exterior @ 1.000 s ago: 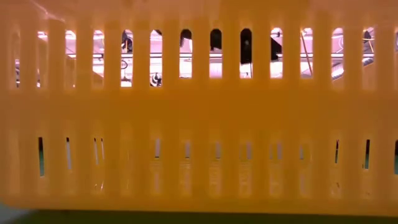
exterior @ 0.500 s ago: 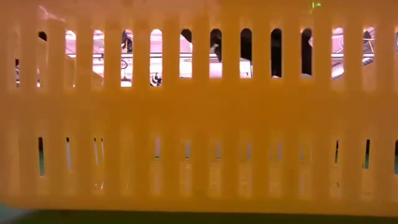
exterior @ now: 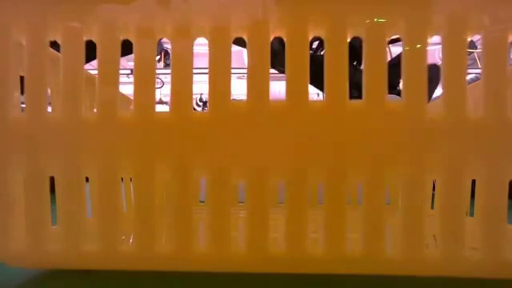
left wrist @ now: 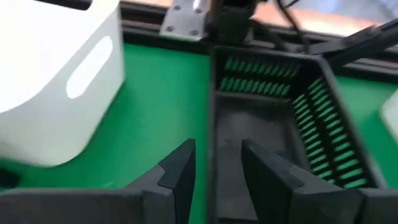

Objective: Stack baskets on shelf by color
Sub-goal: Stack the right black bin on top of the left black bin

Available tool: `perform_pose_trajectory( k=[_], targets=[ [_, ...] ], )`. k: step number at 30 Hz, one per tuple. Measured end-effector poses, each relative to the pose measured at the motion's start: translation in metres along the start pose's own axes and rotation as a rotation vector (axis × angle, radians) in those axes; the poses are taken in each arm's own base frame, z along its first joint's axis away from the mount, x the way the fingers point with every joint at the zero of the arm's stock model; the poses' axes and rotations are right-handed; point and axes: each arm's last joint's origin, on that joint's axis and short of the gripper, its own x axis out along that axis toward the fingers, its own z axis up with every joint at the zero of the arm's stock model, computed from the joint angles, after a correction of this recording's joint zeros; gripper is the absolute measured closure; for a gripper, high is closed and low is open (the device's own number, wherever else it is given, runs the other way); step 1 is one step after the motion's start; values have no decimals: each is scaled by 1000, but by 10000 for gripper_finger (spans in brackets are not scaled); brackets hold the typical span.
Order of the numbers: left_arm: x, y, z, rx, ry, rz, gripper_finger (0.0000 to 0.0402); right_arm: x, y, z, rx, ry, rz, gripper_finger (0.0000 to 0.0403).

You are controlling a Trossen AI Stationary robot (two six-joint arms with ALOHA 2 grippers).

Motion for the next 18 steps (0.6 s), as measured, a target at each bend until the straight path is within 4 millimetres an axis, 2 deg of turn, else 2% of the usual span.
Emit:
perform_pose_trajectory(
  k=[14, 18],
  targets=[
    [0, -2, -3, 38, 37, -39, 270, 3, 3, -2, -19, 14, 4, 302],
    [6, -3, -12, 52, 53, -44, 270, 3, 3, -2, -19, 14, 5, 302]
  ],
)
